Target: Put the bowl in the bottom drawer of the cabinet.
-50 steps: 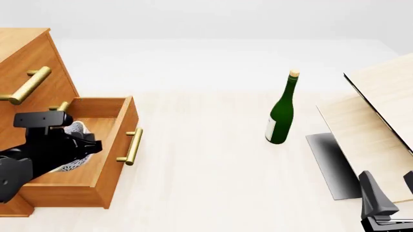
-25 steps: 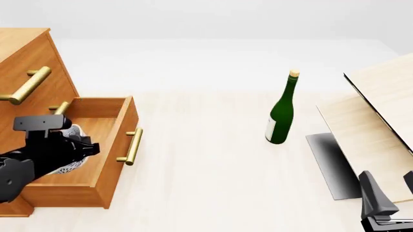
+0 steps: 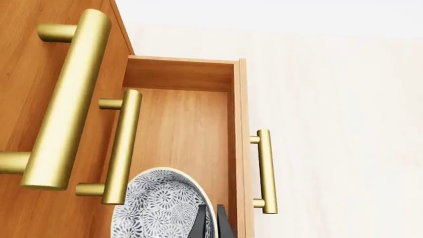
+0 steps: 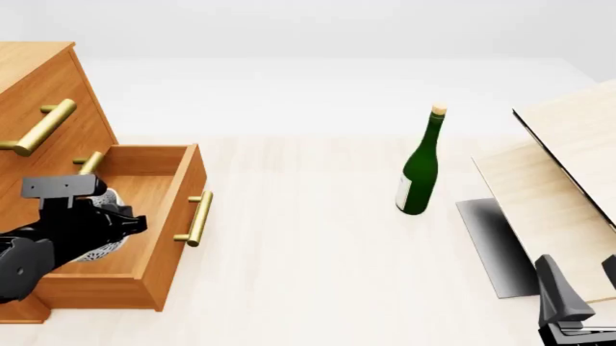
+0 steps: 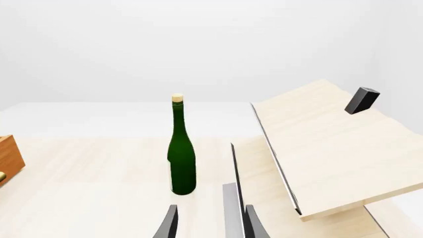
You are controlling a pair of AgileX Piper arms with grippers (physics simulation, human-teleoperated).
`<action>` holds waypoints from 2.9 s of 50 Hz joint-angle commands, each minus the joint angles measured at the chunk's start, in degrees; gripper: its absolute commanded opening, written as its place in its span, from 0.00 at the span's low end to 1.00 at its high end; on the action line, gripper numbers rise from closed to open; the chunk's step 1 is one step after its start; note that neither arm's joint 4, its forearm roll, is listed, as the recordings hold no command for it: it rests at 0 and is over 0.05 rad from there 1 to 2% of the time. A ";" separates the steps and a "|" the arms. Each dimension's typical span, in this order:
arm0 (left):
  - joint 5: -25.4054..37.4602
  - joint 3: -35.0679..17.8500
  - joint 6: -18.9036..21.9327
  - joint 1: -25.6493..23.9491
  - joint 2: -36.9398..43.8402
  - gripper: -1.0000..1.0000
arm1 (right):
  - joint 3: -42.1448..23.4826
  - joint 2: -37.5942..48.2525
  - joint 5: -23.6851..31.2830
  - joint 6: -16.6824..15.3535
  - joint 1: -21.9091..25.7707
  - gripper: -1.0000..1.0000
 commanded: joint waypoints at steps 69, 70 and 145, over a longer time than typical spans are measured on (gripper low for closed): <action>-5.73 -0.41 0.36 2.65 4.25 1.00 | 0.00 0.00 -0.01 -0.01 0.00 1.00; -5.67 -0.46 0.31 2.61 4.26 1.00 | 0.00 0.00 0.00 0.01 -0.01 1.00; -7.65 -3.40 -8.63 -11.48 -16.02 1.00 | 0.00 0.00 -0.02 0.00 0.00 1.00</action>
